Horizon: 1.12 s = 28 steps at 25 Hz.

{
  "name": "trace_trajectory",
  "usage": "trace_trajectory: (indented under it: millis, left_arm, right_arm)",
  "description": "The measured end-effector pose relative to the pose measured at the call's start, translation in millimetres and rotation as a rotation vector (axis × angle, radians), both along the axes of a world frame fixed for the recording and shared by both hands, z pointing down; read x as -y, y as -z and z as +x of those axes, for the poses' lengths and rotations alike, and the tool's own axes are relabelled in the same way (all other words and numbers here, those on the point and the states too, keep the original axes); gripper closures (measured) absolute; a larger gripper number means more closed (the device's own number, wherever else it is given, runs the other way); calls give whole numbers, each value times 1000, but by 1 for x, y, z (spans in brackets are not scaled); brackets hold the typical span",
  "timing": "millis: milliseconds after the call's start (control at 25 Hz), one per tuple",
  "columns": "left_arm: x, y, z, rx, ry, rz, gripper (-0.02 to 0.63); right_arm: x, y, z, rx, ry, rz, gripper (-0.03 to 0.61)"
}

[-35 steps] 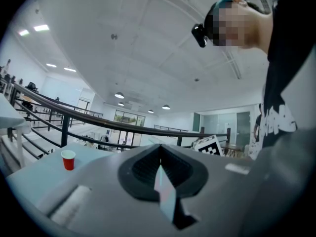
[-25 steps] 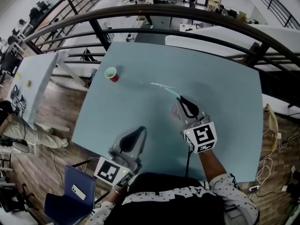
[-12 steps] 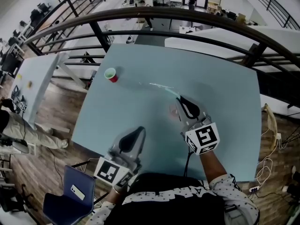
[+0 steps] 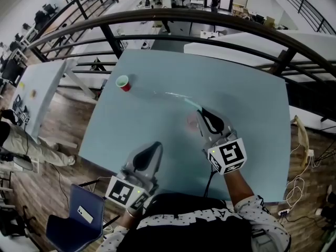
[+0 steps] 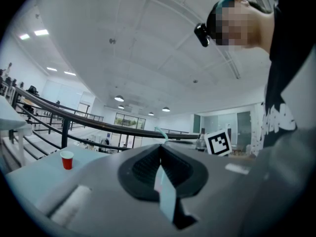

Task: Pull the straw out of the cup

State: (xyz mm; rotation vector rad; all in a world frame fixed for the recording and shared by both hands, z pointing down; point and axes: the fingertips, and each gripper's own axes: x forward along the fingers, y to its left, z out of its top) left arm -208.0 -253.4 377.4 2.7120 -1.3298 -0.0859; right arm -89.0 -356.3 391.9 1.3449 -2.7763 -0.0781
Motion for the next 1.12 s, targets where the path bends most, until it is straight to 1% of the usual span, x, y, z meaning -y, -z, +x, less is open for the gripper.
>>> trace_trajectory:
  millis: [120,360,440,560,600,720,880,960,1120]
  left_arm:
    - [-3,4,6,-16,-2,-29,624]
    - [-7,7,14,-26,-12,-47,624]
    - [-7,6,13,-22,-15,-40,624]
    - [-5,4,6,2,-14,2,624]
    - [-5,4,5,4,-12,5,624]
    - [-7,6,6,-5,-8,-15,624]
    - [-10,2,3,-1,7,-11,624]
    - [-11,6,5,-9,8,-28,624]
    - [-11,2,1,7,11,0,624]
  right_arm:
    - [-4,3,1,5,2,2,552]
    - [-7,5,7,6,-1,8,552]
    - [-8,5,7,4,-1,10,552]
    - [-9,7,5,-2,3,12,552]
    - [-9,8,4,-3,5,13,552]
    - [-9,8,3,-1,10,12,552]
    - [-11,6,2,7,15,8,552]
    - [-11,6,1,10,20,12,552]
    - [-13,9,0,18,22,21,552]
